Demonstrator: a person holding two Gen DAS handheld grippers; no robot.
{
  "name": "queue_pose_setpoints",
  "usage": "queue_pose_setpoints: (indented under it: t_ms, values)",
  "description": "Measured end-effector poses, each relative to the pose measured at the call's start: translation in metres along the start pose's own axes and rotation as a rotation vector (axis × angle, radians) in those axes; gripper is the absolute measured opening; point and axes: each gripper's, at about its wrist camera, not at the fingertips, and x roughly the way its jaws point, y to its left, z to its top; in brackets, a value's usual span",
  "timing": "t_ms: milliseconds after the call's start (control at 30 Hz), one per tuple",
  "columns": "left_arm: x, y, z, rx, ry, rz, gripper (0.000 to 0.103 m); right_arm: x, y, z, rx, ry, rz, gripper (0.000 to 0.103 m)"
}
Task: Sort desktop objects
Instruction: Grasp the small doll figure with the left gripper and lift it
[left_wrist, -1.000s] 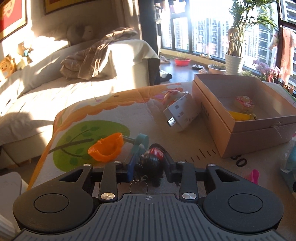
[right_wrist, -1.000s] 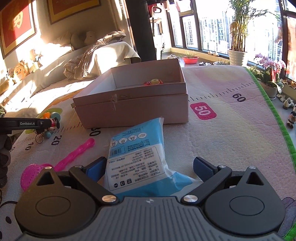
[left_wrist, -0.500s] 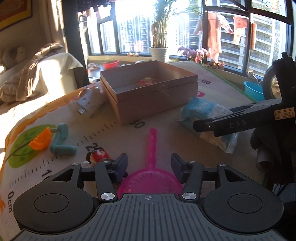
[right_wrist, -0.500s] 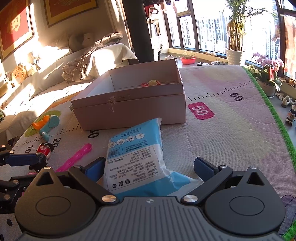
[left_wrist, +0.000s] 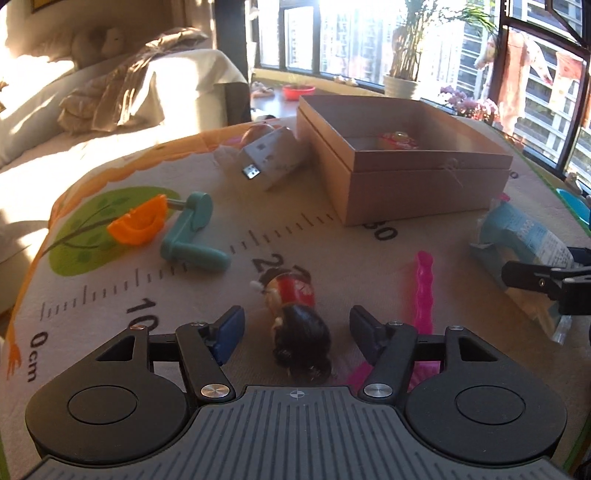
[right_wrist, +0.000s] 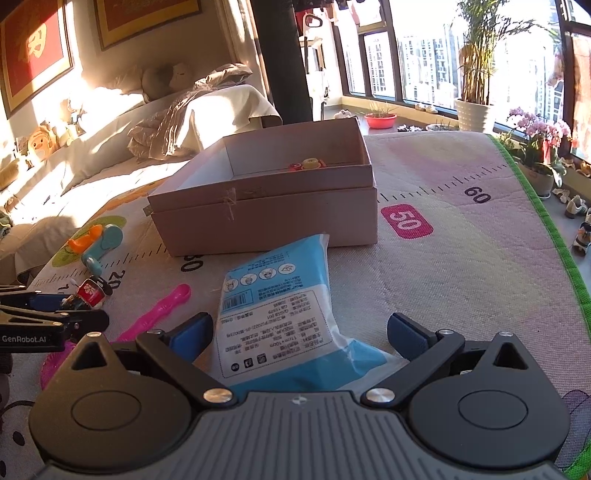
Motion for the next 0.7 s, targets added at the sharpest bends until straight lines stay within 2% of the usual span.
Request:
queue_pose_setpoints:
  t_ms: [33, 100, 167, 267, 333, 400, 500, 567, 700]
  values:
    - [0.004, -0.003, 0.002, 0.006, -0.005, 0.004, 0.066, 0.0, 0.001, 0.0, -0.004, 0.0, -0.002, 0.101]
    - [0.006, -0.007, 0.006, 0.024, -0.013, 0.0, 0.055, -0.002, 0.004, 0.0, -0.023, -0.011, -0.011, 0.101]
    - [0.005, -0.01, 0.007, 0.038, -0.012, -0.017, 0.033, -0.004, 0.01, 0.0, -0.067, -0.024, -0.021, 0.099]
    - [-0.001, -0.018, 0.001, 0.084, -0.017, -0.019, 0.032, -0.007, 0.023, 0.002, -0.189, -0.037, -0.036, 0.086]
    - [-0.005, -0.023, -0.003, 0.109, -0.02, -0.018, 0.032, -0.007, 0.027, 0.004, -0.23, -0.016, -0.013, 0.083]
    - [-0.011, -0.027, -0.006, 0.12, -0.02, -0.02, 0.032, -0.005, 0.027, 0.007, -0.238, 0.017, -0.002, 0.064]
    - [-0.02, -0.03, -0.005, 0.127, -0.031, -0.023, 0.031, -0.009, 0.023, 0.011, -0.223, 0.045, 0.021, 0.055]
    - [-0.028, -0.033, 0.001, 0.135, -0.058, -0.034, 0.031, -0.016, 0.023, 0.015, -0.22, 0.058, 0.047, 0.054]
    - [-0.046, -0.043, 0.021, 0.176, -0.138, -0.069, 0.03, -0.045, 0.024, 0.031, -0.218, 0.019, 0.138, 0.053]
